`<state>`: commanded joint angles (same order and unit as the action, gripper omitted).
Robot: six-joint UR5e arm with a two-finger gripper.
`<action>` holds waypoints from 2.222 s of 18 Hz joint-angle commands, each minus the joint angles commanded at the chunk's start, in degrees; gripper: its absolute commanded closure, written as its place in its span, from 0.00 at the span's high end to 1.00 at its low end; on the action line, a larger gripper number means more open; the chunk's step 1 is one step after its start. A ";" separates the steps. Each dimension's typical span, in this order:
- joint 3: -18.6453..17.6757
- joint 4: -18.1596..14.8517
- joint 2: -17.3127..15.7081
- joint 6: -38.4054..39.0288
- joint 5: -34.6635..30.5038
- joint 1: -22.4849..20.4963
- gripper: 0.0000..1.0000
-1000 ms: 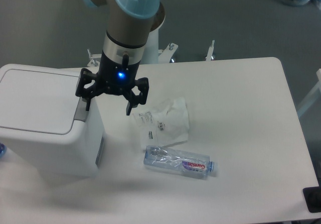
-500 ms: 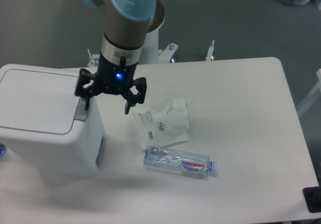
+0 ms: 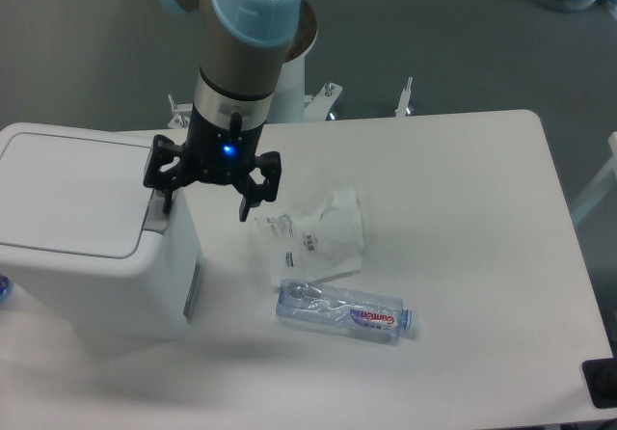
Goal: Open the trash can
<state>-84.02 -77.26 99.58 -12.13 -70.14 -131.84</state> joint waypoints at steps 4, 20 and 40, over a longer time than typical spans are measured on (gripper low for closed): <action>0.09 0.00 0.09 -0.09 0.35 0.00 1.00; 0.18 -0.09 -1.31 -17.73 -9.58 -10.88 1.00; 4.21 8.53 12.12 -47.97 -14.59 -28.74 1.00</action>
<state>-79.81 -68.73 111.70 -60.10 -84.73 -160.58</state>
